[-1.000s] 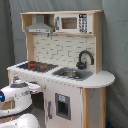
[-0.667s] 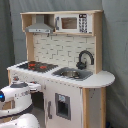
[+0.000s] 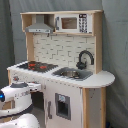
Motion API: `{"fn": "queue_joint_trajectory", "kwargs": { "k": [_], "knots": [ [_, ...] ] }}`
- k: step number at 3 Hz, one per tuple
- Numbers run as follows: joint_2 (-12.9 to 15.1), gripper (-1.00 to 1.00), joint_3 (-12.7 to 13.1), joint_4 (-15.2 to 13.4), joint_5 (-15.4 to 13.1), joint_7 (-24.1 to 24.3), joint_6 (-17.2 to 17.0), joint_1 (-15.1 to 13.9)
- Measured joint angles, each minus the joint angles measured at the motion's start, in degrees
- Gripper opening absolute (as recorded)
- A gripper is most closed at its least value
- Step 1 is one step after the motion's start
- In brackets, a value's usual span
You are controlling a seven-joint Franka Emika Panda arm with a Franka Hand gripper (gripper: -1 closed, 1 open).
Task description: Play with the kitchen
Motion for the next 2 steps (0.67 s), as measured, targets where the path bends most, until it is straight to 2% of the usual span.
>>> {"fn": "queue_joint_trajectory", "kwargs": {
  "k": [1, 2],
  "knots": [
    [0.2, 1.0, 0.2, -0.1, 0.1, 8.2, -1.7, -0.1],
    [0.2, 1.0, 0.3, -2.2, 0.1, 11.4, -3.4, 4.6]
  ]
}}
